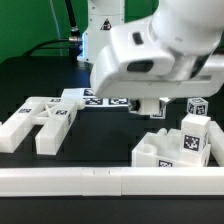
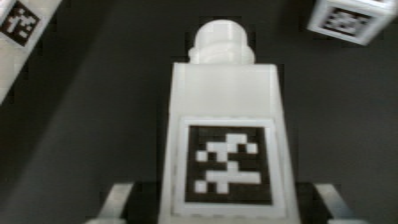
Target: Assemble chair
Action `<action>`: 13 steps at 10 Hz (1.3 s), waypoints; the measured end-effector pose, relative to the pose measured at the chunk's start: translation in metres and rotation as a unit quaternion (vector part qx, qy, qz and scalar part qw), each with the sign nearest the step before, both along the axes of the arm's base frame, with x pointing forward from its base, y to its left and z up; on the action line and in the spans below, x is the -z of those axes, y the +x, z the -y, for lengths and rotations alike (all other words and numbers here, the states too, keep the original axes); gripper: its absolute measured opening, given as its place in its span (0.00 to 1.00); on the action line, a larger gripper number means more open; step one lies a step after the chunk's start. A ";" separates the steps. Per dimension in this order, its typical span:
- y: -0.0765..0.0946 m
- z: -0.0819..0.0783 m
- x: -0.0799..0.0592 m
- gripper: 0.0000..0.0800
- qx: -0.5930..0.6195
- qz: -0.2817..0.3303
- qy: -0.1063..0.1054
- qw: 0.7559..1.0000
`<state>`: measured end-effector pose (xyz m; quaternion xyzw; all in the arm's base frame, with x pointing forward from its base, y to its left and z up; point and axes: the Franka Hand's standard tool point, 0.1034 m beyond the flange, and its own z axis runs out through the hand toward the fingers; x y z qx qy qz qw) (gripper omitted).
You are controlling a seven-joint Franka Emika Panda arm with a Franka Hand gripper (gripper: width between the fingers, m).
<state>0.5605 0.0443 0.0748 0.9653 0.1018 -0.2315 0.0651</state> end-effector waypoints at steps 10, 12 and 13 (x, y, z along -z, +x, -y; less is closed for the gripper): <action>0.029 0.013 -0.056 0.36 -0.008 0.299 0.076 0.951; 0.033 0.016 -0.054 0.36 -0.022 0.379 0.079 0.922; 0.029 0.016 -0.051 0.36 -0.022 0.371 0.078 0.925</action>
Offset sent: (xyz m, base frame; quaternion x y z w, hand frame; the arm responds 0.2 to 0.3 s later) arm 0.0000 0.0000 0.0000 0.0000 0.1938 0.0000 0.9810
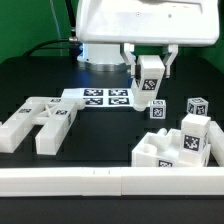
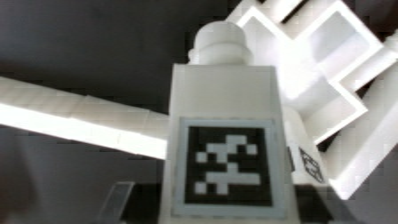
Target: Assemble chair
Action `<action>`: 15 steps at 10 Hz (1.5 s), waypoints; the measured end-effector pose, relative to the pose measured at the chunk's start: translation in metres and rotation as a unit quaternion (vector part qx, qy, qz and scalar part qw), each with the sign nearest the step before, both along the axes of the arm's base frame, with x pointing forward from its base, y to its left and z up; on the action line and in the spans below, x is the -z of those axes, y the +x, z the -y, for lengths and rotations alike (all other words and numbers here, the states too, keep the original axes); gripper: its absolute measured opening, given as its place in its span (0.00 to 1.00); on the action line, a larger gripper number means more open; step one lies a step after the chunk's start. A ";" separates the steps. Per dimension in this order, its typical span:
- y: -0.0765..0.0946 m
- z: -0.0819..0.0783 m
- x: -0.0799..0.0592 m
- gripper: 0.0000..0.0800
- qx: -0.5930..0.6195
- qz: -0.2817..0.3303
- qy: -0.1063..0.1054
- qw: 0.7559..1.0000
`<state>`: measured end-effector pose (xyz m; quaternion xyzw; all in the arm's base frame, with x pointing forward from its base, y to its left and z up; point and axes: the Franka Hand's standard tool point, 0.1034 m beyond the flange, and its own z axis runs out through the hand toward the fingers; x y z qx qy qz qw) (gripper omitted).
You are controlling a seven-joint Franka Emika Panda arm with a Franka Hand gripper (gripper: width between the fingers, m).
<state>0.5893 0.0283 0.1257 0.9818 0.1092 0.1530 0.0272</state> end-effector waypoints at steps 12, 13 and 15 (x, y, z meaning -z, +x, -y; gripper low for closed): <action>0.039 0.021 -0.001 0.36 0.029 0.119 0.017 0.992; 0.038 0.017 0.003 0.36 0.035 0.103 0.024 0.994; 0.033 0.029 0.004 0.36 0.035 0.102 0.018 0.994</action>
Offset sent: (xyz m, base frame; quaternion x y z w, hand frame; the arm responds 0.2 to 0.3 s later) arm 0.0385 0.0288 0.0154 0.0552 0.0534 0.0924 0.9928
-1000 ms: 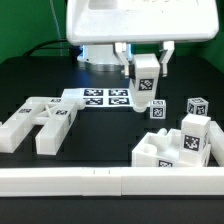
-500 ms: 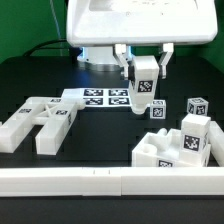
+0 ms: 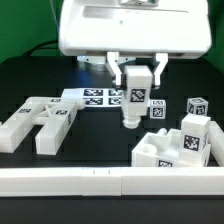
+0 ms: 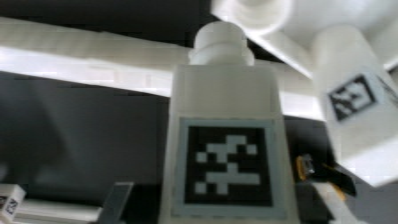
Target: Assemble chair
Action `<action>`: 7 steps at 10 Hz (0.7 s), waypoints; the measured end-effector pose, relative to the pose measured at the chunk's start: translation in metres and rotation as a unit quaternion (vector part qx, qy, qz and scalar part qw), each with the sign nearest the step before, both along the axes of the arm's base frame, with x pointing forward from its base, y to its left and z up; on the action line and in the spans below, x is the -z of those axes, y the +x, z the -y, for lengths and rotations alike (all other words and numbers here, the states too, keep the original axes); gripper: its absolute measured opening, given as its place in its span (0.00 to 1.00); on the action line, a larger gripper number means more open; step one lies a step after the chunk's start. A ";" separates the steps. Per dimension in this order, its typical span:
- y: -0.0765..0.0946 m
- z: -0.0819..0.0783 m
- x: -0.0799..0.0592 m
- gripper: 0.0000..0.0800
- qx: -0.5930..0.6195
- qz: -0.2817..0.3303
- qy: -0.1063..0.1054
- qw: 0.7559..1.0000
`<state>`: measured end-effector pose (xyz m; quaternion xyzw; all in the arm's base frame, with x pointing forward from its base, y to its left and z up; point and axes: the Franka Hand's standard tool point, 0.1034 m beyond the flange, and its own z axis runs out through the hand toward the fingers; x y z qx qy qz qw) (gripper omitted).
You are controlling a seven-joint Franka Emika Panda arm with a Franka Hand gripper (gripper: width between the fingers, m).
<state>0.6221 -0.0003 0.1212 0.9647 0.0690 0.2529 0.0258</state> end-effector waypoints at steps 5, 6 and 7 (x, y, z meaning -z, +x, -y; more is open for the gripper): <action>0.010 -0.018 0.012 0.36 -0.008 0.000 0.006 1.000; 0.015 -0.022 0.014 0.36 -0.010 0.000 0.007 1.000; 0.015 -0.024 0.016 0.36 -0.012 -0.001 0.007 1.000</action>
Offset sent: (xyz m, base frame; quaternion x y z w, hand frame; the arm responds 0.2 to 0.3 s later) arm 0.0186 0.0216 -0.0073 0.0135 0.0151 0.0385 0.9991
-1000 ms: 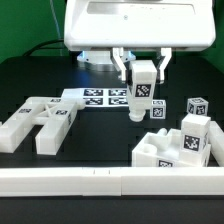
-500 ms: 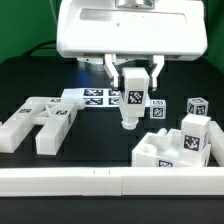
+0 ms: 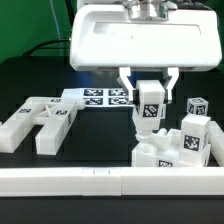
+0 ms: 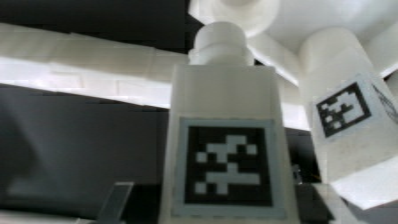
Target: Assemble chair
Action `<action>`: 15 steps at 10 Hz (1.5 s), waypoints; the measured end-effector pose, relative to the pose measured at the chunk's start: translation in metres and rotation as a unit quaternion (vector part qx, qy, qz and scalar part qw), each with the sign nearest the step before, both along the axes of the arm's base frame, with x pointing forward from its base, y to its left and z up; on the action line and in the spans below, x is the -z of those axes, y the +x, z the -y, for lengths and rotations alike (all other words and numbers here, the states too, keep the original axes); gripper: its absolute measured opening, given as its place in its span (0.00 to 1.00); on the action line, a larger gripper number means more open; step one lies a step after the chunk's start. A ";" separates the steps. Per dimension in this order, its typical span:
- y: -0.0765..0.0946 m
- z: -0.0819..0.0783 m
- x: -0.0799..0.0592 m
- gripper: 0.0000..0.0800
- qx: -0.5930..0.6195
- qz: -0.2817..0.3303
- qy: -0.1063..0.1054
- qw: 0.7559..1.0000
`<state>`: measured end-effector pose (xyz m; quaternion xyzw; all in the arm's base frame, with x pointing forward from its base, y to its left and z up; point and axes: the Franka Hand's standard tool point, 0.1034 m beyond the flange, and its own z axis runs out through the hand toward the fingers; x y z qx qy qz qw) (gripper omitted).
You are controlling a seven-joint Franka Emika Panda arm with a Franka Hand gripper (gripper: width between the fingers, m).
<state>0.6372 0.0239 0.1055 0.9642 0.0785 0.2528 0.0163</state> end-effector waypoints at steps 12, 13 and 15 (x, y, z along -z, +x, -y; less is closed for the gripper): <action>-0.010 -0.005 0.031 0.36 -0.005 -0.017 -0.004 1.000; -0.009 -0.005 0.031 0.36 -0.005 -0.009 -0.005 1.000; -0.007 -0.004 0.031 0.36 -0.004 0.011 -0.009 1.000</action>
Offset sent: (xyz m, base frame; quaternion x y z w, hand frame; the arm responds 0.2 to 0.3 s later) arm 0.0018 0.0040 -0.0096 -0.0069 0.0042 0.0038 1.0000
